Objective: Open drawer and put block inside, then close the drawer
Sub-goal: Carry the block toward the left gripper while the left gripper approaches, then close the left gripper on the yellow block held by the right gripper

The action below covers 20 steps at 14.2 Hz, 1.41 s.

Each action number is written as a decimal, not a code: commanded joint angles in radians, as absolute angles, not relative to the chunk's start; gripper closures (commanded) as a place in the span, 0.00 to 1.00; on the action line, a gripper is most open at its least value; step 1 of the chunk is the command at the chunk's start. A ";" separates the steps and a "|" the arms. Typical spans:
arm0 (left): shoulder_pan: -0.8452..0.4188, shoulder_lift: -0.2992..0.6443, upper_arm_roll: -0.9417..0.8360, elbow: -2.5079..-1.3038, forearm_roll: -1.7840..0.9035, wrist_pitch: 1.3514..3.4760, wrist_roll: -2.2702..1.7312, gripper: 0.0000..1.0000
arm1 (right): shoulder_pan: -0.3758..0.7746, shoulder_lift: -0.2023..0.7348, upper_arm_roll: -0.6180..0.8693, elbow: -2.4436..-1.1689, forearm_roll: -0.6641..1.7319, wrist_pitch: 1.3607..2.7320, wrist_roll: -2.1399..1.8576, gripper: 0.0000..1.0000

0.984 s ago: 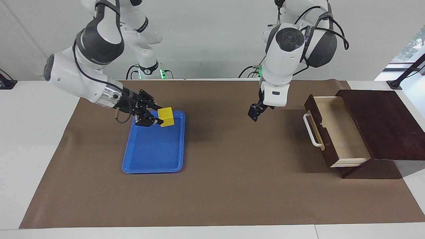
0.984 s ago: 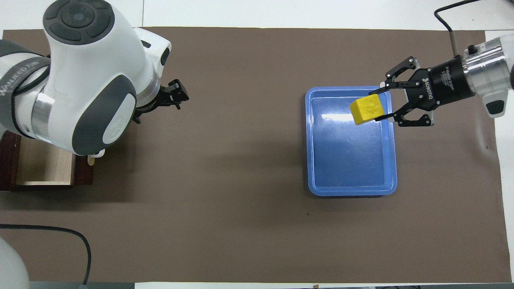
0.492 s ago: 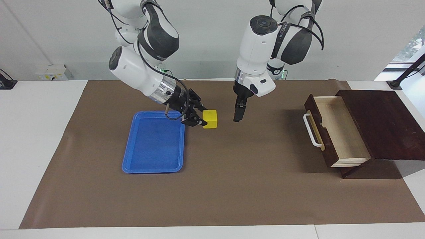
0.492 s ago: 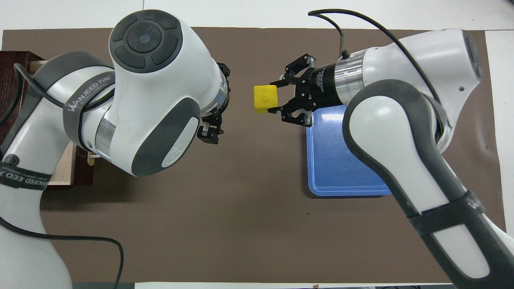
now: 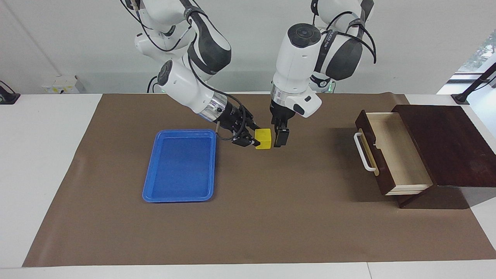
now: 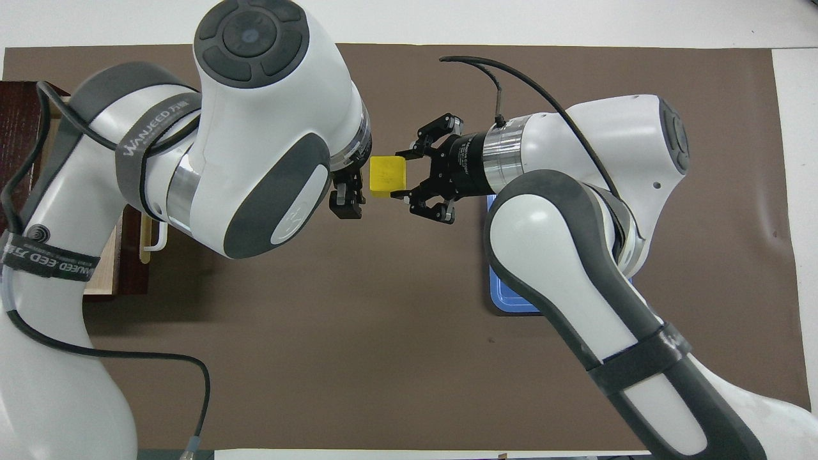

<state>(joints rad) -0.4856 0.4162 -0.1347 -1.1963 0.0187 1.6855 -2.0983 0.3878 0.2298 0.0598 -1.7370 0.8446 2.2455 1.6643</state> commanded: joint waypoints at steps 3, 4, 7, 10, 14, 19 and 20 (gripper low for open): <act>-0.557 0.471 -0.074 -1.126 0.035 1.646 -2.117 0.00 | 0.394 0.189 0.058 -1.782 0.880 2.266 1.674 1.00; -0.560 0.471 -0.074 -1.127 0.044 1.644 -2.117 0.00 | 0.396 0.190 0.058 -1.782 0.881 2.266 1.674 1.00; -0.574 0.468 -0.074 -1.129 0.046 1.603 -2.117 0.00 | 0.397 0.190 0.058 -1.782 0.882 2.263 1.674 1.00; -0.587 0.466 -0.075 -1.127 0.044 1.549 -2.115 0.00 | 0.397 0.189 0.058 -1.782 0.896 2.263 1.674 1.00; -0.604 0.459 -0.078 -1.131 0.044 1.543 -2.118 0.00 | 0.396 0.189 0.058 -1.782 0.896 2.260 1.672 1.00; -0.604 0.459 -0.080 -1.132 0.044 1.569 -2.117 0.02 | 0.396 0.189 0.058 -1.782 0.896 2.258 1.672 1.00; -0.604 0.457 -0.078 -1.134 0.044 1.571 -2.117 0.05 | 0.396 0.189 0.058 -1.782 0.896 2.258 1.672 1.00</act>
<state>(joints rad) -0.5895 0.4482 -0.0933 -1.1574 0.0285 1.5749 -2.1049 0.3954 0.2149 0.0568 -1.7561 0.8738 2.2456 1.6646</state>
